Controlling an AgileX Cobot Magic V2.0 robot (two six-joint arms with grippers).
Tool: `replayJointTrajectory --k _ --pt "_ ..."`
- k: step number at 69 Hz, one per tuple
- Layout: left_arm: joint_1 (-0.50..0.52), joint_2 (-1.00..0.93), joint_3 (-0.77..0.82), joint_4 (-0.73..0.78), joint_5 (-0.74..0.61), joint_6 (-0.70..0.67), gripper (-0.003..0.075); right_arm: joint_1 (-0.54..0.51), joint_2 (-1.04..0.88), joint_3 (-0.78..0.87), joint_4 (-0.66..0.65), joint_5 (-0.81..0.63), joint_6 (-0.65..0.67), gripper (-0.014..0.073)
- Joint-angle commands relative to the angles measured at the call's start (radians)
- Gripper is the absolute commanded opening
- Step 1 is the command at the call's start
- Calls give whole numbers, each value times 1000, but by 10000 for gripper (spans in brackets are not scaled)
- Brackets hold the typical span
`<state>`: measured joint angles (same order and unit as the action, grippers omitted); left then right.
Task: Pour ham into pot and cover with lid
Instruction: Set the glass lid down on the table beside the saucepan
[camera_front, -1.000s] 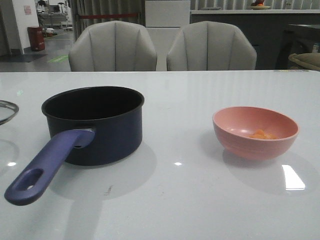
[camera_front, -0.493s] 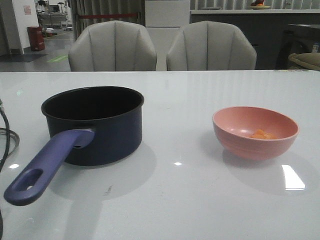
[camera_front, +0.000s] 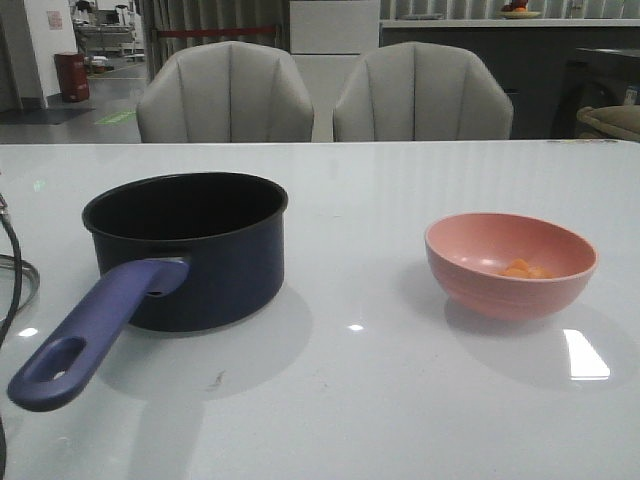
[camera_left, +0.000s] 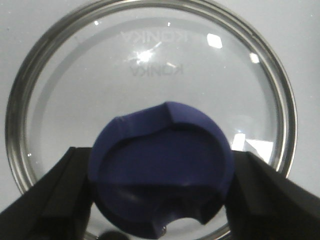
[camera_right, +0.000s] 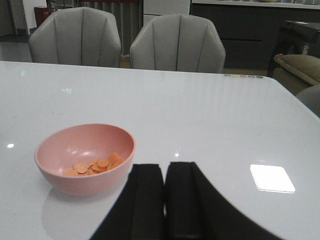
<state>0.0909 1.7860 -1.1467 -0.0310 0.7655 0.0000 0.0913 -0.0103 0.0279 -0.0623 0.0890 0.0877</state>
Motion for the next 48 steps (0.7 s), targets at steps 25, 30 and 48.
replayJointTrajectory --k 25,30,48 --pt "3 -51 -25 16 -4 0 617 -4 -21 -6 -2 -77 -12 157" --pt "3 -51 -25 18 -2 0 630 -4 -21 -6 -2 -77 -12 157" --pt "-8 -91 -25 20 -6 17 627 -4 -21 -6 -2 -77 -12 157"
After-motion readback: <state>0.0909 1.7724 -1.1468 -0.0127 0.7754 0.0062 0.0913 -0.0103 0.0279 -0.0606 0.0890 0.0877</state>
